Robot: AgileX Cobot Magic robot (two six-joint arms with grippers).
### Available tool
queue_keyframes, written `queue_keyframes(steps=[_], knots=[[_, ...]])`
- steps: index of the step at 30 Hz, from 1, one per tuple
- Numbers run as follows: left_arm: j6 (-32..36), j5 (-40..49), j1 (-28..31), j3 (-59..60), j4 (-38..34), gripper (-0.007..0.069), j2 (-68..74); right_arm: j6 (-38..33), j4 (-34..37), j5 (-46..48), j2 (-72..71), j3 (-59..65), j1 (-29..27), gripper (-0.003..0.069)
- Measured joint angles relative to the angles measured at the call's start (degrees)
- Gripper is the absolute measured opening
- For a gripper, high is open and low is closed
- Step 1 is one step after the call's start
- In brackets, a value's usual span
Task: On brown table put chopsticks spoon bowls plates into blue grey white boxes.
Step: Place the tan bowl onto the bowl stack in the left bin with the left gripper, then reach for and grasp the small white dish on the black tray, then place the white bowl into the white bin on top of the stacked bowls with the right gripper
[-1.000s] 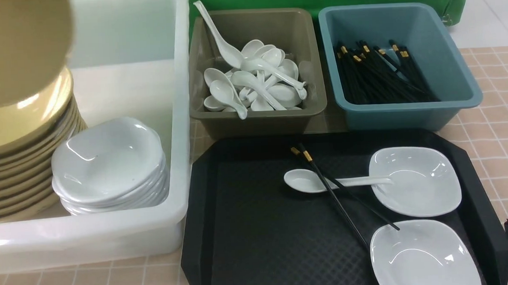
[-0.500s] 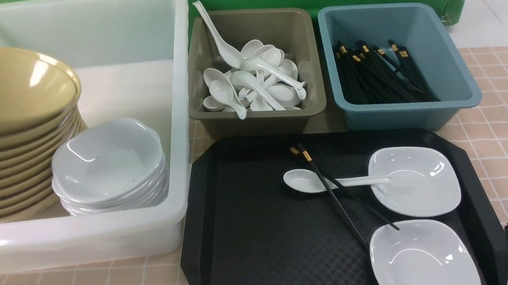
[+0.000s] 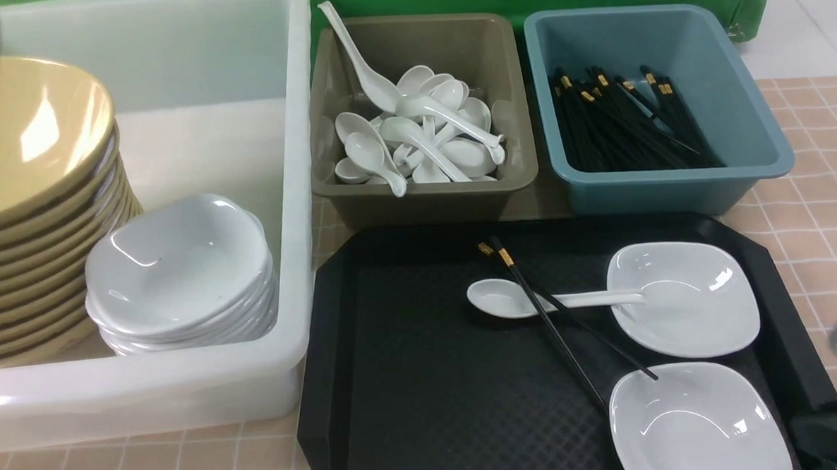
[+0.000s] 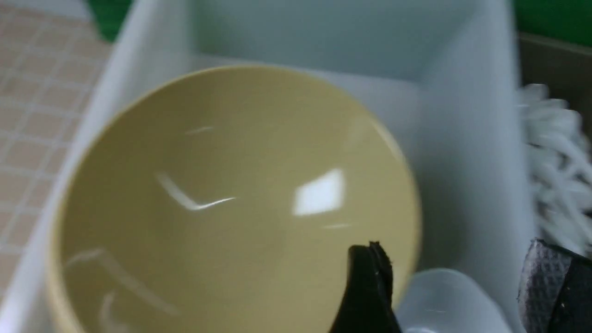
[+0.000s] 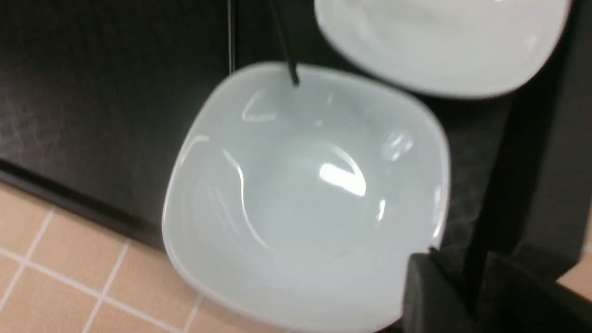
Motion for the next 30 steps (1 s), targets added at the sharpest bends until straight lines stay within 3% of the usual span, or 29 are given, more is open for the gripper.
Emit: queue_keyframes(steps=[4,6,8,9,13,18,23,30], knots=[[6.2,-10.45,-3.06,14.7,-6.85,0.023,-13.19,-0.52,-1.18,-0.25,11.72,-4.92,0.0,0.0402],[7.23,-14.82,-3.12,20.91,-6.27,0.0152,-19.29,-0.71,-2.29,-0.79,16.84,-6.85,0.0,0.0436],[7.57,-20.83,-3.12,31.47,-1.68,0.0027,-30.7,0.56,-2.44,-1.52,24.51,-9.66,0.0,0.0447],[7.57,-21.11,-3.12,31.47,-1.3,0.0027,-31.32,0.61,-2.44,-1.58,24.96,-9.81,0.0,0.0446],[4.77,-25.06,-3.12,41.95,8.35,0.0004,-41.76,0.85,0.66,-1.71,31.77,-11.59,0.0,0.0409],[-2.41,-27.54,-3.12,52.28,20.21,0.0004,-50.4,0.13,3.3,-0.5,33.52,-12.68,0.0,0.0217],[-4.72,-31.8,-3.12,57.0,22.88,0.0004,-52.97,-2.44,4.32,6.08,25.94,-16.5,0.0,0.0083],[-6.3,-36.92,-3.12,59.2,23.22,0.0004,-55.03,-4.61,4.06,19.6,17.31,-31.35,0.0,0.0074]])
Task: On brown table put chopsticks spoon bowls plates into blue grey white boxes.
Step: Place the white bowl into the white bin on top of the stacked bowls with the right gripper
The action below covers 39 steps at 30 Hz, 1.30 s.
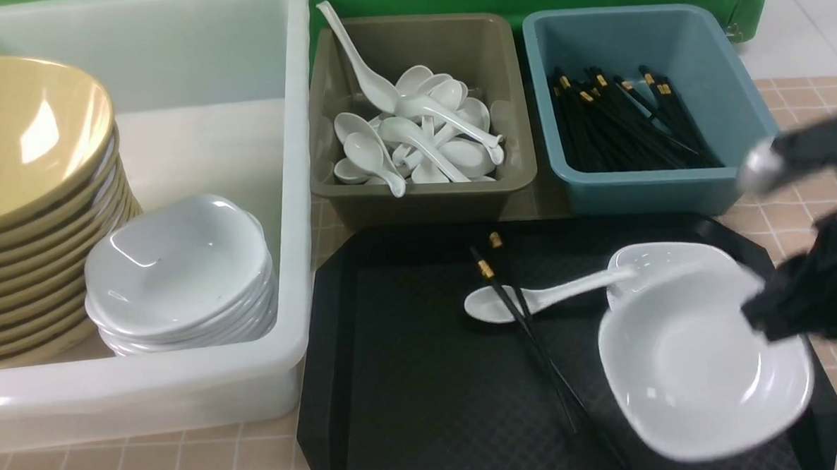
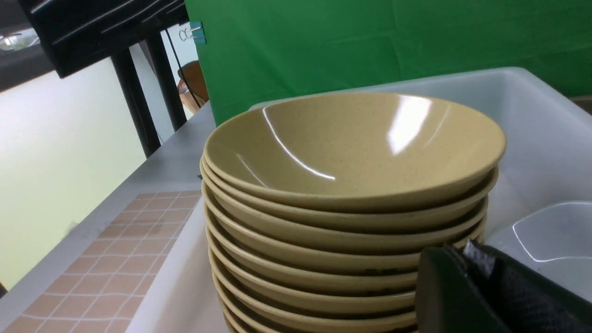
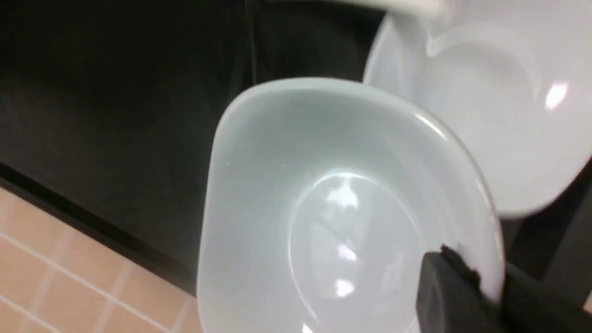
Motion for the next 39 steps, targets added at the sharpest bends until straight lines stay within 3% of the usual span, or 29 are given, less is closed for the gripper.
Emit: queue_keyframes(steps=[2,6,7,11,16,19,27,29,34,36,39], knots=[[-0.13,-0.3,0.0,0.0,0.05,0.0004,-0.48,-1.5,3.45,0.43,-0.25,-4.53,0.0,0.0074],[-0.49,-0.37,0.0,0.0,0.05,0.0004,-0.54,-9.09,19.87,-5.45,0.77,-9.52,1.23,0.0074],[-1.13,-0.68,0.0,0.0,0.0,0.0004,-0.54,-17.93,33.39,-10.04,2.7,-10.46,3.23,0.0074],[-2.13,-0.75,0.0,0.0,-0.21,0.0004,-0.54,-39.69,57.71,-17.66,10.38,-11.05,10.84,0.0074],[-3.55,-0.75,0.0,0.0,-0.98,0.0004,-0.54,-58.71,74.24,-29.19,24.19,-12.07,20.46,0.0074],[-3.57,-0.75,0.0,0.0,-1.77,0.0004,-0.54,-63.01,77.06,-33.07,31.9,-15.03,23.1,0.0074],[-3.57,-0.75,0.0,0.07,-2.15,0.0004,-1.21,-61.15,79.47,-24.86,44.67,-27.59,24.03,0.0106],[-3.57,-0.75,0.0,0.11,-2.15,0.0004,-1.33,-60.53,79.41,-25.12,45.32,-28.33,24.03,0.016],[-3.57,-0.9,-0.11,0.58,-2.15,0.0004,-1.45,-60.51,76.69,-23.99,44.47,-28.48,23.13,0.0394],[-3.57,-1.28,-0.11,1.03,-2.15,0.0004,-1.45,-59.35,70.58,-20.7,42.49,-28.48,20.65,0.0454],[-3.57,-2.32,-0.11,1.81,-2.1,0.0004,-1.86,-53.19,59.75,-15.49,37.97,-28.48,16.1,0.0477]])
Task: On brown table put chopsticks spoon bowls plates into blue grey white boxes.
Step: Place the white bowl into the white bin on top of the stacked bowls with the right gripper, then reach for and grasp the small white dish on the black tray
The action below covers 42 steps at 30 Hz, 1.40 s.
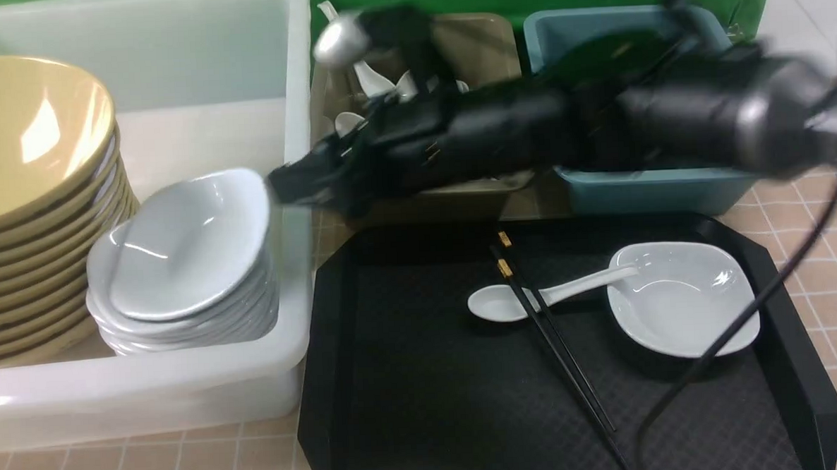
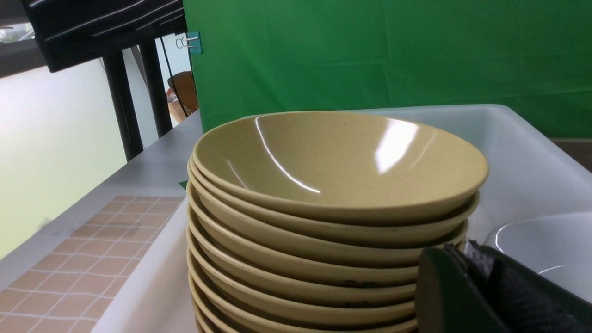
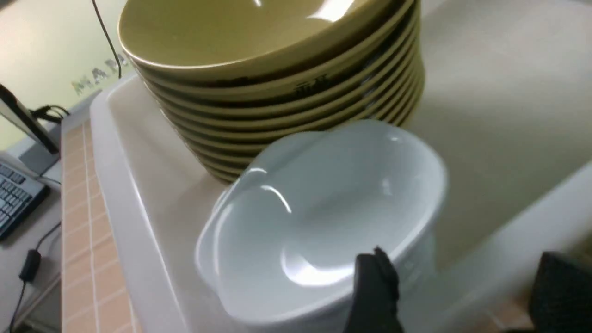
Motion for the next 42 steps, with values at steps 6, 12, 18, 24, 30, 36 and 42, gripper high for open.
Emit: queue_keyframes(steps=[6,12,18,24,30,36,42], knots=[[0.0,-3.34,0.0,1.35,0.17,0.0004,-1.02,25.11,-36.83,12.54,-10.88,1.3,-13.04,0.0351],[0.0,-4.03,0.0,1.5,0.34,0.0004,-1.14,36.23,-51.52,8.75,-12.25,14.81,-22.54,0.0109],[0.0,-4.12,-0.06,1.5,0.61,0.0004,-1.14,36.18,-51.27,-0.21,-9.07,27.27,-22.58,0.0036],[0.0,-4.28,-0.06,1.5,0.66,0.0004,-1.14,31.47,-48.81,-4.8,-7.86,29.18,-16.66,0.0037],[0.0,-4.47,-0.06,1.5,0.72,0.0004,-1.14,31.16,-51.05,-5.6,-10.39,28.45,-16.23,0.0099],[0.0,-4.43,-0.06,1.5,0.78,0.0004,-1.14,34.15,-53.11,-6.76,-11.34,28.12,-21.64,0.0267],[0.0,-4.43,-0.06,1.5,0.83,0.0004,-1.14,34.49,-53.37,-10.01,-11.15,28.12,-25.24,0.0413]])
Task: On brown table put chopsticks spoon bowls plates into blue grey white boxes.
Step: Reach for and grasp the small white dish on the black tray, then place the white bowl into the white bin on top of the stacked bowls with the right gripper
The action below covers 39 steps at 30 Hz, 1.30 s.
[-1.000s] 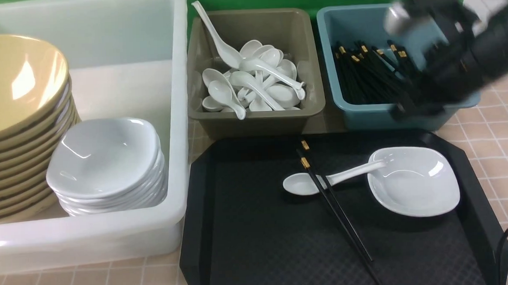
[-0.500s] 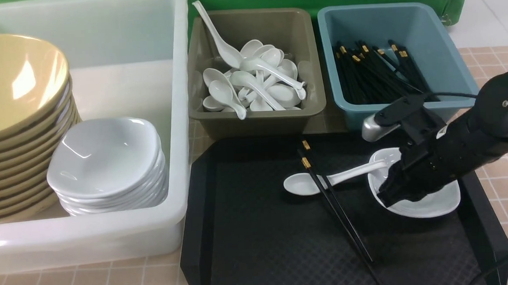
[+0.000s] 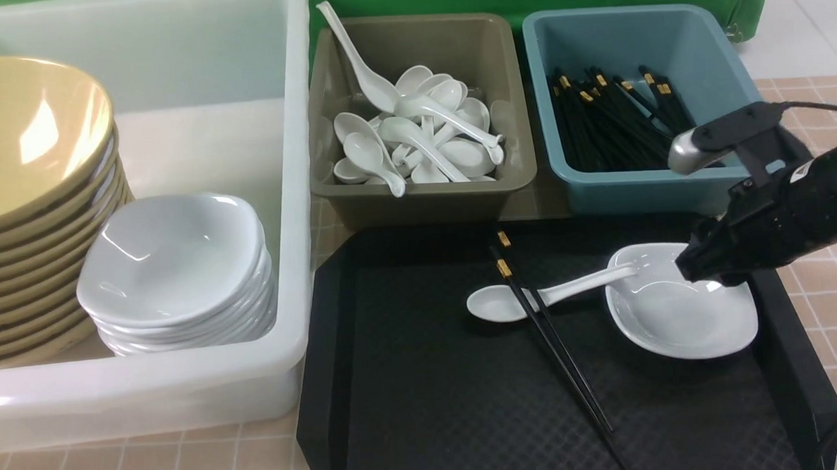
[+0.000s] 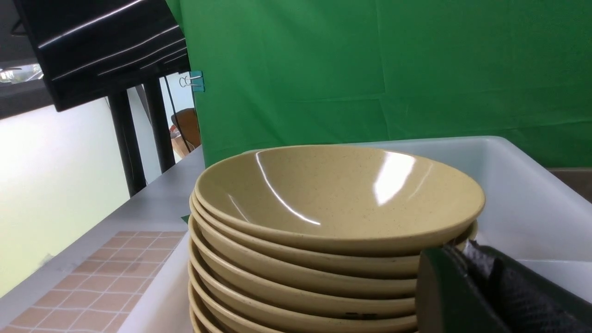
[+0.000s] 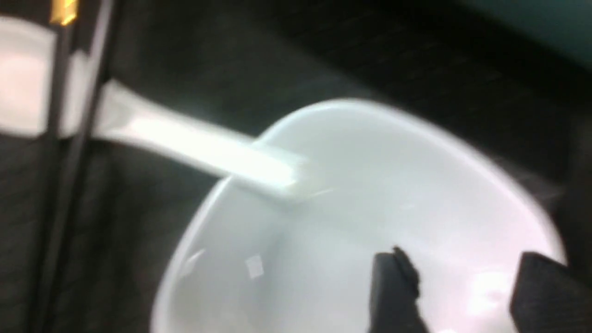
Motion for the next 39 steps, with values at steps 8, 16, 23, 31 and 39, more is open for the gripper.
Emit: queue_keyframes(steps=[8,16,23,31,39], knots=[[0.0,0.0,0.0,0.0,0.0,0.0004,0.0,0.83,0.19,-2.9,3.38,0.0,-1.6,0.0468],[0.0,0.0,0.0,0.0,0.0,0.0004,-0.1,1.92,0.94,-1.32,7.88,-0.02,-1.45,0.0423],[0.0,0.0,0.0,0.0,0.0,0.0004,-0.1,2.78,1.59,2.36,5.36,-0.46,-1.5,0.022],[0.0,0.0,0.0,0.0,0.0,0.0004,-0.1,2.61,-5.47,8.22,-5.3,-3.9,-1.33,0.0078],[0.0,0.0,-0.04,0.0,0.0,0.0004,-0.1,-0.42,7.72,10.24,-11.7,-13.07,2.33,0.0078]])
